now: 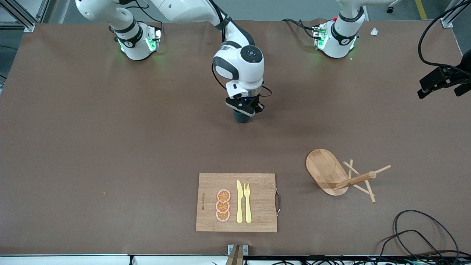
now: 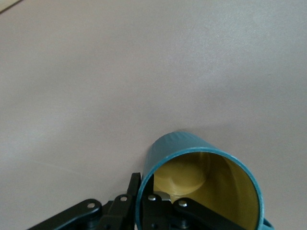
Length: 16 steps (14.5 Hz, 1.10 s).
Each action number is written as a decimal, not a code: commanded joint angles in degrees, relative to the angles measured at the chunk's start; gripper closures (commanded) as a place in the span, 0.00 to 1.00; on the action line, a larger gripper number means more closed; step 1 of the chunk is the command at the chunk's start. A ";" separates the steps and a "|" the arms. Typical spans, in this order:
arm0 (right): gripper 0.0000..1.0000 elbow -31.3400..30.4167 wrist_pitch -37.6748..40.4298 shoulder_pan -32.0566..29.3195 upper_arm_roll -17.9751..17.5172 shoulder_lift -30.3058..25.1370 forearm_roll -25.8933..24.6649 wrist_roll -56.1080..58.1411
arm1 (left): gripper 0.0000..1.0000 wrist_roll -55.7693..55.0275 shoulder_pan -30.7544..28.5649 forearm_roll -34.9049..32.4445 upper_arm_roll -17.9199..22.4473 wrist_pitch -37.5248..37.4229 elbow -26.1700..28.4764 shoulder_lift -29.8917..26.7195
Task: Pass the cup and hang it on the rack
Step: 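Carry the teal mug with the right gripper toward the table middle, then set the mug down, open the right gripper while the left gripper approaches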
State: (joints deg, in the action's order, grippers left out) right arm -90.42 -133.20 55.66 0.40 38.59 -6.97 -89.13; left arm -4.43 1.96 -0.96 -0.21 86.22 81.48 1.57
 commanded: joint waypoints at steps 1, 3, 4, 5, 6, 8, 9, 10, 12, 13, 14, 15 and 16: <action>1.00 1.30 0.14 0.42 0.39 0.78 -0.94 2.45 | 0.00 -0.23 0.06 -0.97 -0.23 -0.71 0.09 -0.25; 1.00 1.30 0.22 0.51 0.39 0.78 -0.85 4.04 | 0.00 -0.05 0.06 -0.53 -0.23 -0.62 -0.17 -0.08; 1.00 1.21 0.22 0.59 0.48 0.78 -0.85 4.83 | 0.00 -0.05 0.15 -0.27 -0.23 -0.53 -0.35 0.01; 1.00 1.21 0.22 0.77 0.48 0.78 -0.85 5.62 | 0.00 -0.14 0.23 -0.09 -0.23 -0.44 -0.27 0.10; 1.00 1.21 0.22 0.86 0.48 0.78 -0.85 6.50 | 0.00 -0.05 0.32 -0.09 -0.23 -0.62 0.08 0.19; 1.00 1.21 0.14 1.12 0.48 1.22 -0.85 6.86 | 0.00 -0.23 0.41 -0.18 -0.23 -0.62 0.00 0.71; 1.00 1.21 0.14 1.30 0.48 1.31 -0.85 6.51 | 0.00 -0.32 0.41 -0.09 -0.23 -0.71 0.09 0.80; 1.00 1.21 0.05 1.38 0.48 1.49 -0.85 6.33 | 0.00 -0.32 0.41 -0.09 -0.23 -0.71 0.00 1.41; 0.98 1.21 0.05 1.39 0.48 1.57 -0.68 6.16 | 0.00 -2.76 0.15 -0.09 -0.23 -1.14 -0.09 1.33; 0.86 1.21 -0.04 1.30 0.48 1.57 -0.59 5.98 | 0.00 -3.56 -0.11 0.00 -0.23 -1.23 -0.09 1.24; 0.69 1.30 -0.04 1.04 0.48 1.57 -0.50 5.72 | 0.00 -4.70 0.06 1.04 -0.23 -1.23 -0.09 1.50; 0.54 1.30 -0.04 0.95 0.48 1.57 -0.50 5.63 | 0.00 -6.36 0.32 2.36 -0.23 -1.23 -0.18 2.55; 0.44 1.30 0.05 0.86 0.48 1.57 -0.50 5.63 | 0.00 -6.56 0.15 4.11 -0.23 -1.49 -0.09 2.91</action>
State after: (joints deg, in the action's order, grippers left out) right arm -89.91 -133.22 56.50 0.63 39.70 -6.97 -82.82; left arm -9.26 2.18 0.68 -0.31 85.77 81.94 3.40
